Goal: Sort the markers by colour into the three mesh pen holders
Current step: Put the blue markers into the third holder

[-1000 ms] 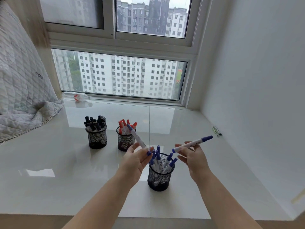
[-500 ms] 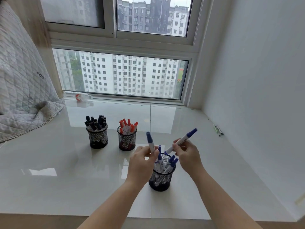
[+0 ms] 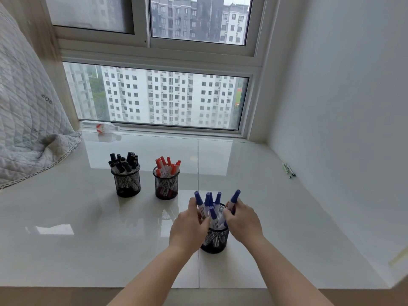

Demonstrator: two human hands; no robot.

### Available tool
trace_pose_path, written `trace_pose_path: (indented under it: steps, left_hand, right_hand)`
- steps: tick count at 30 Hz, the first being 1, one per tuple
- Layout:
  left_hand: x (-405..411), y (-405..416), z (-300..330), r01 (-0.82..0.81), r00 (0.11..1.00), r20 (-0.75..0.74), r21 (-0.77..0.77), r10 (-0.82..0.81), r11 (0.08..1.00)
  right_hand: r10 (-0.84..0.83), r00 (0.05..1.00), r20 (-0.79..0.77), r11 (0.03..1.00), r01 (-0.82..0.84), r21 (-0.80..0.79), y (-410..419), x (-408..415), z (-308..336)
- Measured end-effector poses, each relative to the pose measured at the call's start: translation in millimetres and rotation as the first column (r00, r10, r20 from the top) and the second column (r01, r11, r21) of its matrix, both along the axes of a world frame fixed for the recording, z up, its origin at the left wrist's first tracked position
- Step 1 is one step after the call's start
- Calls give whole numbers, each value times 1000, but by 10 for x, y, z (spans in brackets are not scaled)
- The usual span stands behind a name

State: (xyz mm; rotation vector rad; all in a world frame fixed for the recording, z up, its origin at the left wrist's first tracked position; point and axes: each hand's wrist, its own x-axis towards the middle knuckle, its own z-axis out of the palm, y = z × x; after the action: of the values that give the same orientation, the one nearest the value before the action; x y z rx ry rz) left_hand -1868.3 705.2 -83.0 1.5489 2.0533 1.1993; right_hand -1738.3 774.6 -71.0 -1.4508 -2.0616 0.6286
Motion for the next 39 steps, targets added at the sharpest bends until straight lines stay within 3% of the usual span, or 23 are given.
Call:
trace_pose_path:
  steps: [3,6,9,14,22,27,31,39]
  left_hand:
    - [-2,19,18,2,997,78,16,-3,1000]
    - [20,23,6,-10,999,37,91,7,996]
    - [48,-2,-13,-48,999,28,199,43,979]
    - [21,-43,-31,-19,1000,4,231,18,973]
    - [6,-32,-224,15,998,-59,219,-2,976]
    - [7,-27,-297,-14,995,99,174,-4,985]
    - [-13,-22,-312,32,979,194,140,-59,990]
    - [-93,44,-329,107,970,209,85,-123,991]
  right_hand:
    - [-35,999,-5,999,35,30,-81,32,-33]
    - [-67,997,28,995,65,72,-142,45,-63]
    - [-82,996,-39,992,85,90,-150,56,-67]
    - [-93,987,-134,975,118,188,-148,76,-40]
    - [-66,988,-137,990,83,118,-170,74,-159]
    - [38,965,-261,997,-18,77,-262,103,-261]
    - [67,968,-243,992,-38,119,-337,135,-362]
    - [17,973,-228,975,34,220,-325,37,-444]
